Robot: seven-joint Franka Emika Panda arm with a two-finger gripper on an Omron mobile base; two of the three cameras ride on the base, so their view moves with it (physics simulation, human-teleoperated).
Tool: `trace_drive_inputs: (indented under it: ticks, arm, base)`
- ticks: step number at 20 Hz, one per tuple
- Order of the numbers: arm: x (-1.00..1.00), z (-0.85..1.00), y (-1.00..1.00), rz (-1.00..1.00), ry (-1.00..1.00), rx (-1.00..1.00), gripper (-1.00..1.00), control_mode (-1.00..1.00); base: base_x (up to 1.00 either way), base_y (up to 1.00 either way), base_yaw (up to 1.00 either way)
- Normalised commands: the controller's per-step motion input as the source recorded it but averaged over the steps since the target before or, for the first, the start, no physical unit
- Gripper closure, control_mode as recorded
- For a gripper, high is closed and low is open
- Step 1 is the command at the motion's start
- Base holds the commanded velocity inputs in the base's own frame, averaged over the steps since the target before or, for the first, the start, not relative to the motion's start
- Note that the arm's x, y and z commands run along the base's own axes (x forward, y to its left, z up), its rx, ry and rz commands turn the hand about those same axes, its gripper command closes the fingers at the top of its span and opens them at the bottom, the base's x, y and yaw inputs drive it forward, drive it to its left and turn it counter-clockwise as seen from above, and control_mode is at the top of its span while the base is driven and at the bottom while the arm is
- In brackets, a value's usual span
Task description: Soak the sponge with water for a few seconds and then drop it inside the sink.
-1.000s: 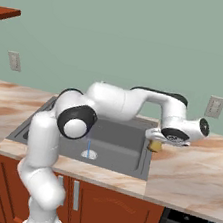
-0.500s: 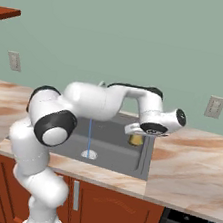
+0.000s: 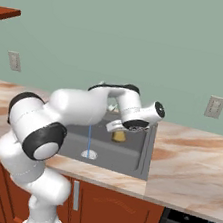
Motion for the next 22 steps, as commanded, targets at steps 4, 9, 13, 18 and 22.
trace_drive_inputs:
  ticks: [4,9,13,18,22]
  arm:
    - [0.0,-0.05,0.45,0.11,-0.01,0.0,1.0,-1.0]
    - [0.0,-0.02,0.19,0.06,-0.01,0.0,1.0,-1.0]
    - [0.01,-0.05,0.17,0.02,-0.04,0.0,1.0,-1.0]
    - [0.08,-0.14,0.2,0.0,-0.07,0.01,1.0,-1.0]
    - [0.1,-0.23,0.22,0.0,-0.08,0.07,1.0,-1.0]
  base:
    - [0.0,0.0,0.0]
    - [0.0,0.0,0.0]
    - [0.0,0.0,0.0]
    - [0.0,0.0,0.0]
    - [0.0,0.0,0.0]
